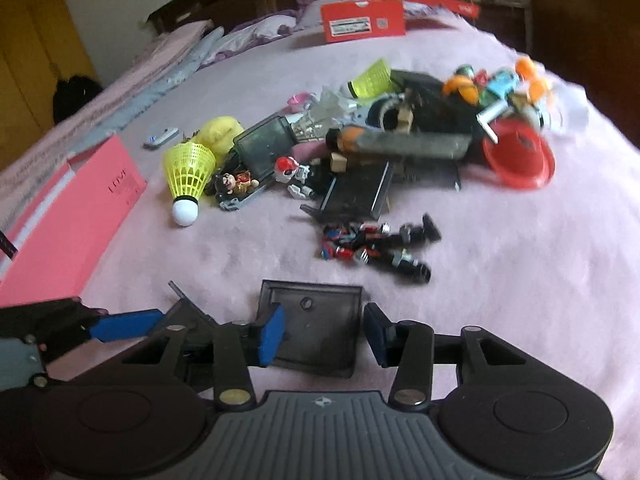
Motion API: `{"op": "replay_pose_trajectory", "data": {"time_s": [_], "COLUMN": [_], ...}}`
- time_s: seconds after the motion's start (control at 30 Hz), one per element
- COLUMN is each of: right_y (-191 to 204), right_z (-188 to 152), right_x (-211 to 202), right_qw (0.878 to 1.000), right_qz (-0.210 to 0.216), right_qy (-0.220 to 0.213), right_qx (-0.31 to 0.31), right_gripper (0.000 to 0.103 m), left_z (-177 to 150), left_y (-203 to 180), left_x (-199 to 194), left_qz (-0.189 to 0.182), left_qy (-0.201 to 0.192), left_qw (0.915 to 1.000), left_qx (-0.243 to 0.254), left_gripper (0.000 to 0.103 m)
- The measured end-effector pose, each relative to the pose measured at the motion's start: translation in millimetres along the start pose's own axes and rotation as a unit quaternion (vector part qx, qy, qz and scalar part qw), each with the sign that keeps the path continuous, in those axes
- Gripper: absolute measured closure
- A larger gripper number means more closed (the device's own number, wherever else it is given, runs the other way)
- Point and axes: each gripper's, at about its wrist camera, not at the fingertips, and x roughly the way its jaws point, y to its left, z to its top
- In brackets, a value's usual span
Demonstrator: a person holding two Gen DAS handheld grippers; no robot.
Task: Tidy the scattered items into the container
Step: 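Carry both translucent pieces over the pink box with both grippers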
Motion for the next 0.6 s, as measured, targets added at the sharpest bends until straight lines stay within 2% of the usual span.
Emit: {"op": "replay_pose_trajectory", "data": {"time_s": [0.03,0.07,0.13,0.23,0.43,0.6], "right_y": [-1,-2,-5,-8,-2,3], "right_z": [-1,-2,-2,-2,-3,-7], "right_x": [-1,-3,-7,-13,-27,-46], "right_qw": [1.000,1.000,0.999,0.998,0.997,0.996], "right_qz": [0.000,0.001,0.007,0.017,0.023,0.030], "right_qy": [-0.003,-0.007,-0.015,-0.027,-0.045,-0.062], "right_qx": [0.006,0.012,0.028,0.050,0.052,0.055], "right_gripper": [0.070,0.071,0.083,0.089,0.095,0.095], "left_z": [0,0,1,0,-3,-7], "left_y": [0,1,1,1,2,6], "left_x": [-1,-3,-6,-11,-23,-37], "left_qz": [0.000,0.001,0.005,0.009,0.013,0.017], "left_qy": [-0.001,-0.003,-0.006,-0.008,-0.011,-0.016], "left_qw": [1.0000,1.0000,0.9999,0.9998,0.9995,0.9988], "left_qx": [-0.002,-0.004,-0.007,-0.013,-0.025,-0.044], "left_gripper": [0.041,0.041,0.041,0.042,0.042,0.042]}}
